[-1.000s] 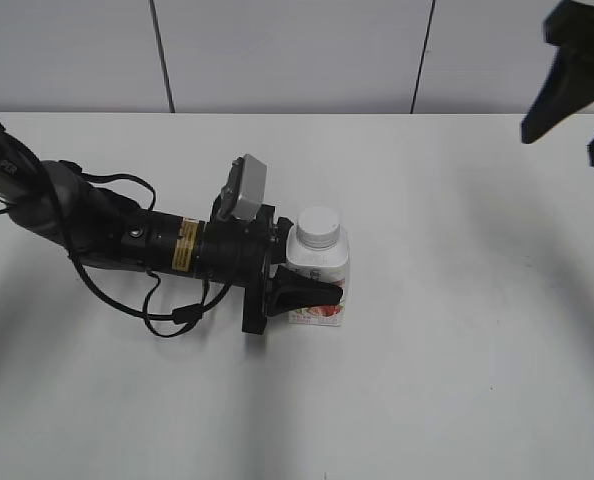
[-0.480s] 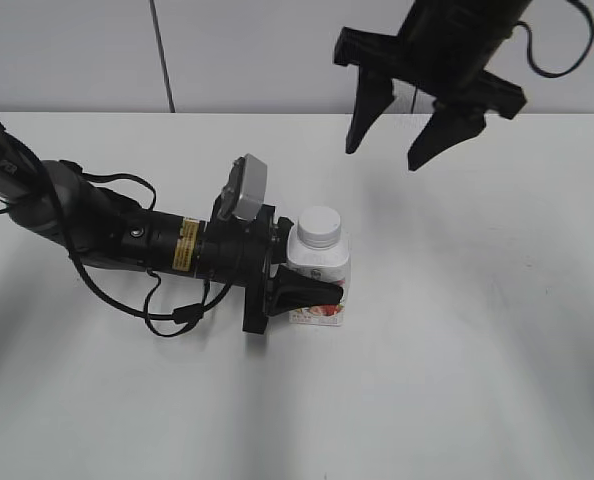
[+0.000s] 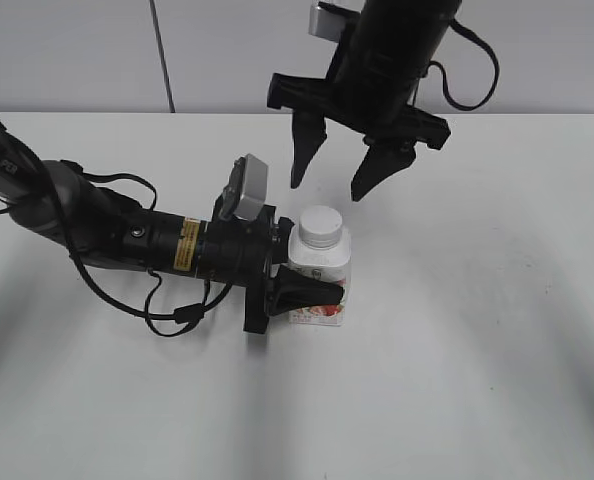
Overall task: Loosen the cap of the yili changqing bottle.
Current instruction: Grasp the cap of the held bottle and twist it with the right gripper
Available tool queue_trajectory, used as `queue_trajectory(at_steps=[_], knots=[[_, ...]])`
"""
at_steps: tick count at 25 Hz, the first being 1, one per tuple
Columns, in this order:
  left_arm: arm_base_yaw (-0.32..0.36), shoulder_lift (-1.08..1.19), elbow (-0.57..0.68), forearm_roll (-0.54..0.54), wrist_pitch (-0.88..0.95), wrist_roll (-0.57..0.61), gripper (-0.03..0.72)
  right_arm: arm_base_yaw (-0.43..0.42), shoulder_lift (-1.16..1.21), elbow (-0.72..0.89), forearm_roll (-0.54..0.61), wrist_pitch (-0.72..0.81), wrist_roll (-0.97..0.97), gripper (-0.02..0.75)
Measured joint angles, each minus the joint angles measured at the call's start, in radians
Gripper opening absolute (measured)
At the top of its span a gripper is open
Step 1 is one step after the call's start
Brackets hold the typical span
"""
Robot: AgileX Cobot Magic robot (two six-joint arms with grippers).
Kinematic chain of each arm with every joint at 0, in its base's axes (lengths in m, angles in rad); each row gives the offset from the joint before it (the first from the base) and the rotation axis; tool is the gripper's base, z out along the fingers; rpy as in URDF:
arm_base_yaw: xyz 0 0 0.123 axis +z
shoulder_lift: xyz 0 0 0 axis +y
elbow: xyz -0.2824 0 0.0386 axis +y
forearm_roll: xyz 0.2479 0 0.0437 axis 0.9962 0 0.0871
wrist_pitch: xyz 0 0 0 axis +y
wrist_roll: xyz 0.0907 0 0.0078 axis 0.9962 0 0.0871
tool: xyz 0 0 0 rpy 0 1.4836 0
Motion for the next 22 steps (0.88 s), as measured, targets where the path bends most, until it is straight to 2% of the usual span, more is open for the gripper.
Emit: queue_trajectory(at_steps=[14, 22], knots=[[-0.001, 0.000, -0.003, 0.000, 0.010, -0.001, 0.385, 0.034, 0.058, -0.002, -0.008, 0.005, 0.009, 0.514], [-0.001, 0.000, -0.003, 0.000, 0.011, -0.001, 0.385, 0.040, 0.061, -0.005, -0.050, 0.007, 0.010, 0.514]])
